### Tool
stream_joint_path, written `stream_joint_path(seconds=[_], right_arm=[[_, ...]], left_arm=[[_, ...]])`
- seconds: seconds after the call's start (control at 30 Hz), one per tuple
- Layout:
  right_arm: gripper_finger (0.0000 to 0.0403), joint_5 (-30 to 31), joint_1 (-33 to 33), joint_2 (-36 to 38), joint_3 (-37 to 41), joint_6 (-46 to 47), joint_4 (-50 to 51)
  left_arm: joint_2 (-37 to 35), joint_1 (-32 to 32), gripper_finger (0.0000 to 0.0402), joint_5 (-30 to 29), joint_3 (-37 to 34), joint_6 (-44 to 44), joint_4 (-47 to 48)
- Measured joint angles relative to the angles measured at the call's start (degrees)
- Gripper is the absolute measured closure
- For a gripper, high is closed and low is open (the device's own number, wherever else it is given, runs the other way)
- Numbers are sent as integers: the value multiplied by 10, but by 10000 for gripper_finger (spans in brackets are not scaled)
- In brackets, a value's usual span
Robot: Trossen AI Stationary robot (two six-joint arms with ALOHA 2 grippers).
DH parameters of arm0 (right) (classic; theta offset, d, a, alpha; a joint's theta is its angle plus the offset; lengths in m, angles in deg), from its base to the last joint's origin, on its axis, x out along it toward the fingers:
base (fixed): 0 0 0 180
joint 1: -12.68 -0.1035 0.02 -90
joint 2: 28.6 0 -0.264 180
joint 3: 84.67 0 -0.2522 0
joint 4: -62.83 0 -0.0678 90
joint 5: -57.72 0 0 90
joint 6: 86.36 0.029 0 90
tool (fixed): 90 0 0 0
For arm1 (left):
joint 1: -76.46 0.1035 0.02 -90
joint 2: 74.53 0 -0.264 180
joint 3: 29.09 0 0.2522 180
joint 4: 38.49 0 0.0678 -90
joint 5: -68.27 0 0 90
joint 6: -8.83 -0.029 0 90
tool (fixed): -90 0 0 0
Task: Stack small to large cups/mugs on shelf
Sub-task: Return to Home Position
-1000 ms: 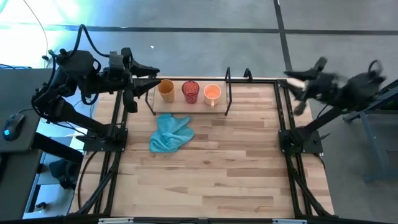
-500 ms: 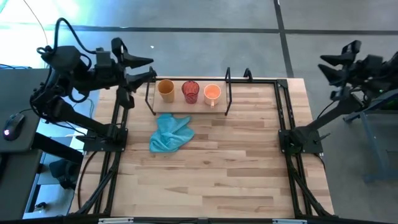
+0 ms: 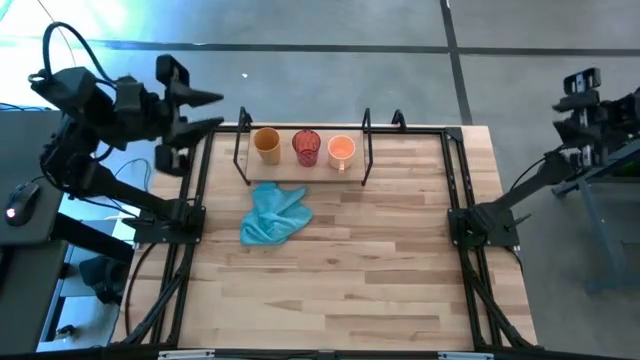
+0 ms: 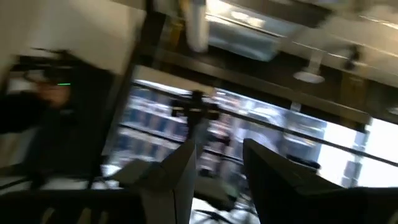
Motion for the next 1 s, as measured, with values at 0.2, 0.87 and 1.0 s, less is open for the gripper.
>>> stream_joint_path(seconds=[0.2, 0.87, 1.0], right_arm=[[277, -74, -31, 3, 0, 35, 62], [277, 12, -158, 10, 16, 257, 163], [277, 12, -177, 13, 56, 313, 192]], left_arm=[[-12, 0, 238, 112, 0, 3, 31], [-37, 0, 238, 185, 0, 48, 167], [-37, 0, 238, 186, 0, 62, 172]])
